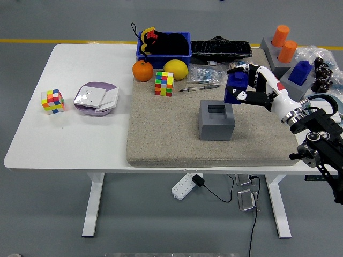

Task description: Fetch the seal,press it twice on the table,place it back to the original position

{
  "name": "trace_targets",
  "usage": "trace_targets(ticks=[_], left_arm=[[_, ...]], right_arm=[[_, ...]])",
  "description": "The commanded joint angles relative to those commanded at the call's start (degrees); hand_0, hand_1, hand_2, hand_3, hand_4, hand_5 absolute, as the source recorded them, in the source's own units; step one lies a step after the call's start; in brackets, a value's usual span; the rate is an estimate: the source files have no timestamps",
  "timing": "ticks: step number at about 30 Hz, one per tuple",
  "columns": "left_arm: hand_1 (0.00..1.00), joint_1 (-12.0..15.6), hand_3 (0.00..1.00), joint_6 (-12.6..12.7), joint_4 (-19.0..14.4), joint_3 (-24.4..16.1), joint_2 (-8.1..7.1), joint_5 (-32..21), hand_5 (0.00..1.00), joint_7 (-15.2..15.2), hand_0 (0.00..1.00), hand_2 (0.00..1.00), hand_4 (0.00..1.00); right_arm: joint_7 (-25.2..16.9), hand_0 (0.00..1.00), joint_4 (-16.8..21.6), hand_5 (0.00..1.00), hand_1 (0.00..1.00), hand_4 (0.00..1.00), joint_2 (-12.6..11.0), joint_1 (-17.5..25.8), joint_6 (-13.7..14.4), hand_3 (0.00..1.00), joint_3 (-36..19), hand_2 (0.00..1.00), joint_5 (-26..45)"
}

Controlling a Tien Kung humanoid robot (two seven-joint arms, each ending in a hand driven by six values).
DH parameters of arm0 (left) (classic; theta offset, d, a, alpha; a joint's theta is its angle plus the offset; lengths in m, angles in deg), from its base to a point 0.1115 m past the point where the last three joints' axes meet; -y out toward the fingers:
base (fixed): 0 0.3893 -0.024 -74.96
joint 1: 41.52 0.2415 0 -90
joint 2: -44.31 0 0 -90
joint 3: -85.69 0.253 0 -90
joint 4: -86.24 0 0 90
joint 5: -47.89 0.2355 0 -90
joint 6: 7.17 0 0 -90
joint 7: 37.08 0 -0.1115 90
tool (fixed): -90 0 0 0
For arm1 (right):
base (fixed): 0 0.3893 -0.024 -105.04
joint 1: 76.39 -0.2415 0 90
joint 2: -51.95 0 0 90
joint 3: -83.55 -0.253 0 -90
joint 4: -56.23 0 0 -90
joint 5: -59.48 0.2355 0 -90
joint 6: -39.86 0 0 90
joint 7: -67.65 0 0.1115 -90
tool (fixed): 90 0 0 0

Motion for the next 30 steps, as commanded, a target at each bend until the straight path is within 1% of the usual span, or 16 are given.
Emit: trace_targets(ticks=[7, 14, 18, 30], left_arm=[[0.816, 0.0, 0.824, 0.0, 0.0, 0.2, -0.01, -0.1, 0.423, 0.0, 0.824, 0.786, 0.754], [0.815, 0.0, 0.824, -0.2, 0.1, 0.5, -0.06, -0.3, 0.423, -0.1, 0.824, 0.786, 0.753], [0.815, -0.1, 0.824, -0.1, 0.0, 0.3, -0.11, -0.1, 0.423, -0.1, 0.824, 0.786, 0.753], [0.816, -0.3, 0.824, -0.2, 0.0, 0.4, -0.16, -0.1, 0.425, -0.1, 0.824, 0.787, 0.754]], right_arm=[[0.5, 0.692, -0.2, 0.002, 0.542, 0.618, 1.2, -1.4, -1.2, 0.565, 3.6, 0.545, 0.4], [0.5, 0.691, -1.4, 0.002, 0.542, 0.617, 1.0, -2.9, -2.3, 0.564, 7.0, 0.545, 0.6], [0.4, 0.691, -2.4, 0.002, 0.542, 0.617, 1.1, -3.6, -2.9, 0.564, 8.1, 0.545, 0.8], [0.1, 0.69, -5.1, 0.002, 0.539, 0.617, 0.6, -5.2, -3.2, 0.563, 11.0, 0.543, 1.6]])
